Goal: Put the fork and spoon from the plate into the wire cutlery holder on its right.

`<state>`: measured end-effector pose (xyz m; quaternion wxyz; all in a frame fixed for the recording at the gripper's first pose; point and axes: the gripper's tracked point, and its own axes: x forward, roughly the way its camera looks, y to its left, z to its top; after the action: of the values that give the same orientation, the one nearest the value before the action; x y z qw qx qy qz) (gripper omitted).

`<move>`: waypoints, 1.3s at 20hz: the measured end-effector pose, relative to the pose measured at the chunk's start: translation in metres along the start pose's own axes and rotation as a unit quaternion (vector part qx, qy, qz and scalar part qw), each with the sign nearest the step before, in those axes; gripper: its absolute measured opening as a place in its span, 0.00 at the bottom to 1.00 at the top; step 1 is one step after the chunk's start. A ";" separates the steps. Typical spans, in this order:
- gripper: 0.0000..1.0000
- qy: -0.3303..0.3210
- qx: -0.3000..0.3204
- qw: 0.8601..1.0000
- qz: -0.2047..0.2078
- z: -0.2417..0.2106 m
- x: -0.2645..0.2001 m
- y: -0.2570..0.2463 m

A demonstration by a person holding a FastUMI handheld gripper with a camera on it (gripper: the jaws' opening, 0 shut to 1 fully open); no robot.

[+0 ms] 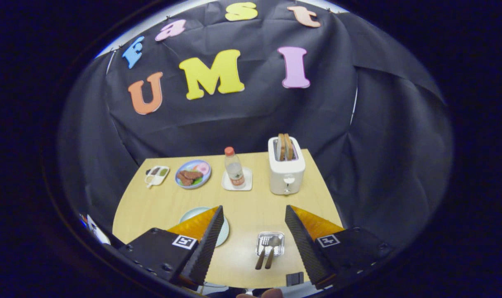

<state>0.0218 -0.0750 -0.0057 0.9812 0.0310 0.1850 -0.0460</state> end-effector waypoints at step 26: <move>0.90 -0.280 -0.024 0.960 0.016 0.023 -0.110 0.065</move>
<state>-0.0650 -0.0037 0.0585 0.9948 -0.0033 -0.0963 -0.0329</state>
